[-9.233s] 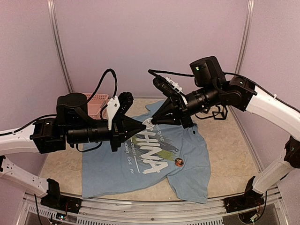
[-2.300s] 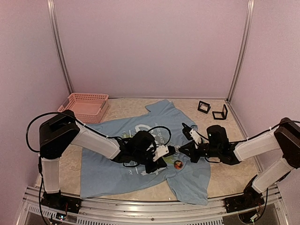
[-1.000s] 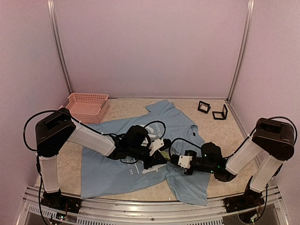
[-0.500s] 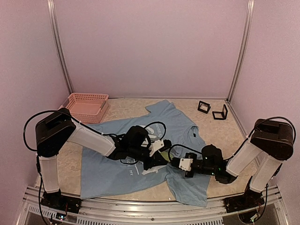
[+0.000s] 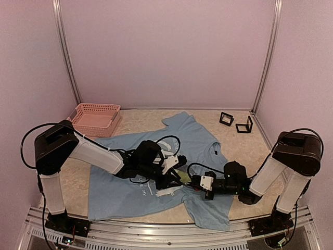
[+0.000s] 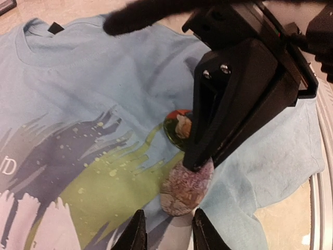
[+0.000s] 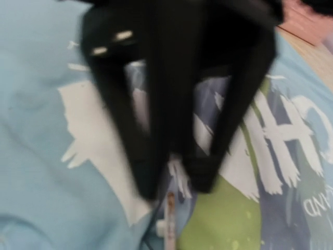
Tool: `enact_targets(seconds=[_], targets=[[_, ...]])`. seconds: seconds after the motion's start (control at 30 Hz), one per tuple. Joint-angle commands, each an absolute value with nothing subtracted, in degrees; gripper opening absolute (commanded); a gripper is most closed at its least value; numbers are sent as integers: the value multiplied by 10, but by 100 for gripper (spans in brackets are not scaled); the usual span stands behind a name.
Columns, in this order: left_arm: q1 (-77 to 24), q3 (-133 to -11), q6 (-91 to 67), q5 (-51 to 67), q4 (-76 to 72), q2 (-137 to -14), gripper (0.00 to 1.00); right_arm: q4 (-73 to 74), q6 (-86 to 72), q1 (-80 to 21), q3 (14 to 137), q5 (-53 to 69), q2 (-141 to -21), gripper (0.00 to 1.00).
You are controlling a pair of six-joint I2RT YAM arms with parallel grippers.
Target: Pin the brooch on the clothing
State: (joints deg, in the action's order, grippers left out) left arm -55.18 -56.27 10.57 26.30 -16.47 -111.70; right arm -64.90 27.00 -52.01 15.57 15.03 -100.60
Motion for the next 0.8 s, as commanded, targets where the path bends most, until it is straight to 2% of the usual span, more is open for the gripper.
enact_targets(seconds=[0.0,0.37,0.67,0.77], targets=[[-547,-555,113,238,-211,-1083,29,-654,253,-518,155,213,-1010,0],[-551,-544,130,269,-226,-1089,28,-664,215,-490,153,260,-989,0],[-545,-447,161,298,-347,-1032,30,-668,187,-475,162,296,-992,0],[-551,-452,181,277,-353,-1037,29,-667,183,-475,165,301,-998,0]])
